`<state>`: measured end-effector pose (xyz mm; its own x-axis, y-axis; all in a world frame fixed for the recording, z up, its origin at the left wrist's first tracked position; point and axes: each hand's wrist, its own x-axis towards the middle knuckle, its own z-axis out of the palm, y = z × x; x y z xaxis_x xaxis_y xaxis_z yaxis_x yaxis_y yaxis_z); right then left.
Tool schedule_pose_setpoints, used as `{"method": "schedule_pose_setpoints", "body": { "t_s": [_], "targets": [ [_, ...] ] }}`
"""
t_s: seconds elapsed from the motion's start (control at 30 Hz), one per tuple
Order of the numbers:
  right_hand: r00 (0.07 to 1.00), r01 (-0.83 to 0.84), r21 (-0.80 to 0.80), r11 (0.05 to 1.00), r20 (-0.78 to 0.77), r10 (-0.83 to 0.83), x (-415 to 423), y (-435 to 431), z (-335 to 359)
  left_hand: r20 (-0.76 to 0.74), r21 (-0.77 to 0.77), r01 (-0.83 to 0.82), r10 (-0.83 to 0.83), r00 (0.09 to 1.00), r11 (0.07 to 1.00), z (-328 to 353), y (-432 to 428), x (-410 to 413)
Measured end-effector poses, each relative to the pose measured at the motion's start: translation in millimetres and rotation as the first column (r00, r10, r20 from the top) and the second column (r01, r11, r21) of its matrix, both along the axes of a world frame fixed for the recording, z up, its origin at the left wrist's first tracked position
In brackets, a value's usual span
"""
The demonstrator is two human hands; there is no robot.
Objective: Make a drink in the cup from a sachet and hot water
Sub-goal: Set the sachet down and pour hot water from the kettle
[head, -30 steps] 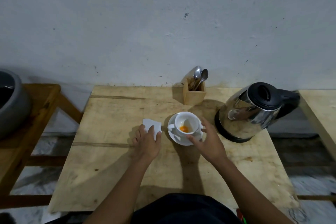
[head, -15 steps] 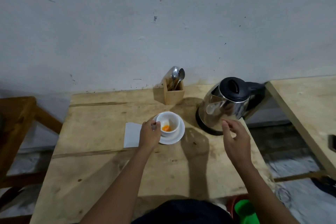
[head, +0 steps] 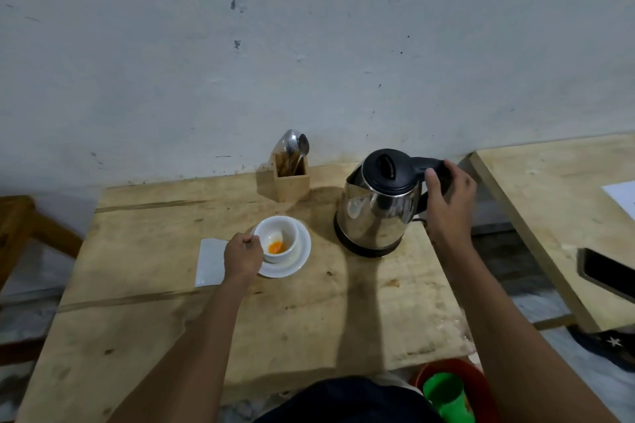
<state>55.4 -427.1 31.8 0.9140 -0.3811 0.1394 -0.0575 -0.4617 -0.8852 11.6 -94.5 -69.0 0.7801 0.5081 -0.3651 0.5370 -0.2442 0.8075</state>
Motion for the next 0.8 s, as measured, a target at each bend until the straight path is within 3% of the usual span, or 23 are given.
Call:
{"method": "schedule_pose_setpoints", "body": {
  "t_s": [0.3, 0.53, 0.8],
  "targets": [
    [0.959, -0.266, 0.067, 0.962, -0.083, 0.271, 57, -33, 10, -0.045, 0.058, -0.069, 0.072, 0.996, 0.996, 5, -9, 5],
    [0.811, -0.558, 0.045, 0.829, -0.181, 0.556, 93, -54, 13, -0.041, 0.116, -0.121, 0.126, 0.991, 0.986, 3, -14, 4],
    [0.656, -0.705, 0.144, 0.695, -0.241, 0.715, 109, -66, 8, -0.048, 0.194, -0.120, 0.131, 0.990, 0.974, 5, -23, 8]
  ]
}}
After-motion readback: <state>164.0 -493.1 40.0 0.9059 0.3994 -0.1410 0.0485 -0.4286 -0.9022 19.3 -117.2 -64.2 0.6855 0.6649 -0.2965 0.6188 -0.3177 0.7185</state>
